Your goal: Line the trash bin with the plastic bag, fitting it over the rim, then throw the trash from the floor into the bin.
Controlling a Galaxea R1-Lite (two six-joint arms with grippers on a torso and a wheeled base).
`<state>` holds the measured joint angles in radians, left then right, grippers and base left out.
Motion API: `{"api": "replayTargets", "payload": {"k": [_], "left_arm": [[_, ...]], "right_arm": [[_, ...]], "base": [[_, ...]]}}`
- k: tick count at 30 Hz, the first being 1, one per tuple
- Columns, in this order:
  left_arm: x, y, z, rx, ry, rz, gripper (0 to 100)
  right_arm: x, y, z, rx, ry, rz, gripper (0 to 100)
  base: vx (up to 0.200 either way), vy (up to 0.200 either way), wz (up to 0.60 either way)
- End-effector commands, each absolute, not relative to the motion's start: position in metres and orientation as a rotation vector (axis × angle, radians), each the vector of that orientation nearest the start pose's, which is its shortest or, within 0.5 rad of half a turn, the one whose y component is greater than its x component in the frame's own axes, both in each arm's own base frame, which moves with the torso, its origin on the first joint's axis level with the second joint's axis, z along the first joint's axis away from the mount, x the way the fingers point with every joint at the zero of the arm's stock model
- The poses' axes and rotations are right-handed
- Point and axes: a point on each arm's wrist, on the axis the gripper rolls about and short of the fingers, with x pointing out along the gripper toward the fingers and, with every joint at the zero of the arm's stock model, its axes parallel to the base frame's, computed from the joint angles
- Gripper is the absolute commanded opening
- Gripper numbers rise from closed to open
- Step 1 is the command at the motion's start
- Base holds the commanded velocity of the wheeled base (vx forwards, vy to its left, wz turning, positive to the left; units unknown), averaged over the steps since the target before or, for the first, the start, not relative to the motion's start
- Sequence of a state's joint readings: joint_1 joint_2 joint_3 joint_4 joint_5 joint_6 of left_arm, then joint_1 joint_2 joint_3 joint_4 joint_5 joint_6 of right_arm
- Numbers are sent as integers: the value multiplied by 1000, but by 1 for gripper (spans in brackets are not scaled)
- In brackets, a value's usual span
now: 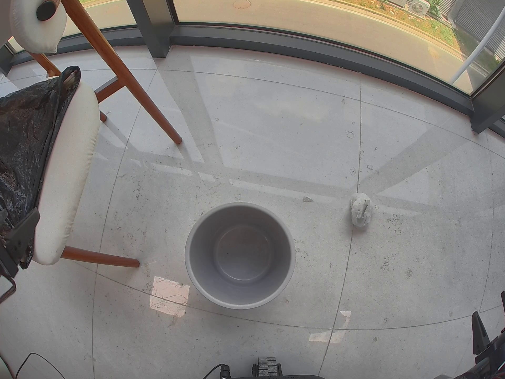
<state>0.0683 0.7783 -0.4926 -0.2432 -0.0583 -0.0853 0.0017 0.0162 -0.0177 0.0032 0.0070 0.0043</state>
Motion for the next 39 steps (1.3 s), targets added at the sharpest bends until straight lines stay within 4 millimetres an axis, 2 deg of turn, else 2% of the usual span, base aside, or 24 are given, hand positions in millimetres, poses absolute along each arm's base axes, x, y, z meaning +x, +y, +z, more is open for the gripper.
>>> {"api": "replayTargets", "payload": {"k": [1, 5, 12, 23, 32, 39], "left_arm": [[110, 29, 244, -111, 85, 85, 100], [113, 40, 244, -123, 98, 27, 100], [110, 41, 241, -130, 106, -11, 100], [110, 40, 239, -131, 109, -17, 100], [110, 33, 227, -149, 147, -72, 100], [106, 29, 230, -135, 124, -87, 100]], "right_arm": [[-22, 0, 75, 5, 9, 11, 100], [-22, 0, 75, 5, 9, 11, 100], [-22, 0, 75, 5, 9, 11, 100], [-22, 0, 75, 5, 9, 9, 100], [-22, 0, 75, 5, 9, 11, 100], [-22, 0, 75, 5, 9, 9, 100]], "base": [[0, 0, 0], [0, 0, 0], [0, 0, 0], [0, 200, 0], [0, 200, 0], [0, 200, 0]]}}
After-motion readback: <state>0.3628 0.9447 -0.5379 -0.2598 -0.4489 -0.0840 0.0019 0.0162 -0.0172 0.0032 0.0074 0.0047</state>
